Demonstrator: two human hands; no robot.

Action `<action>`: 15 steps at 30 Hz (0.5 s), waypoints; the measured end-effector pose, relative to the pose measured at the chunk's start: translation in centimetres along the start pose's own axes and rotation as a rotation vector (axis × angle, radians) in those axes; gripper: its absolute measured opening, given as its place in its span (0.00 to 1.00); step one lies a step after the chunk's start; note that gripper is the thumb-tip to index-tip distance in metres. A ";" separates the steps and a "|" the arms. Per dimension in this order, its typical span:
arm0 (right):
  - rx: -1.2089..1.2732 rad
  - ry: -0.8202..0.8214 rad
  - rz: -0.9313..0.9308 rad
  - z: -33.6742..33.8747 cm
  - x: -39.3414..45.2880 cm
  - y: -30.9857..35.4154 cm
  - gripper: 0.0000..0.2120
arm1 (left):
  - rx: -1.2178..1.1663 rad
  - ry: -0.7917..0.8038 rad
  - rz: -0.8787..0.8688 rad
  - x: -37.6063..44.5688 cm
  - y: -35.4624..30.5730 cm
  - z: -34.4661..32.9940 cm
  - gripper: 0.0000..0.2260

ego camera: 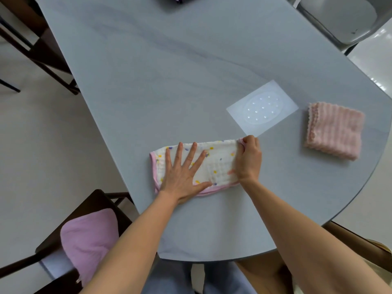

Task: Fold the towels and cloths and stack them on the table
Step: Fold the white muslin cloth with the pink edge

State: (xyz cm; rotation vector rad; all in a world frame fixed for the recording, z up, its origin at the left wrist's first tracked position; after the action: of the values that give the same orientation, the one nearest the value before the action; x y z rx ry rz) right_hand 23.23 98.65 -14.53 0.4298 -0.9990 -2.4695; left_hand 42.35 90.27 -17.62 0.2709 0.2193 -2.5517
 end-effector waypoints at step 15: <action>-0.592 0.400 0.634 -10.1 -8.7 5.9 0.29 | -0.861 -0.330 0.942 -6.8 10.7 2.8 0.17</action>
State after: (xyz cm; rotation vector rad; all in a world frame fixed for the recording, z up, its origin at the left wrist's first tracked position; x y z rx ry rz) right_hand 36.77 93.42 -16.30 0.3199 -0.1675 -1.8660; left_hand 53.40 84.26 -14.35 -0.3172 0.8012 -1.3695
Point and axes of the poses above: each hand's wrist, its own x-axis towards the middle knuckle, its own z-axis out of the back of the hand, y = z × x, the point moved 9 cm from there along x, towards the middle knuckle, and after that the axes turned 3 degrees about y, right-handed, at the moved point
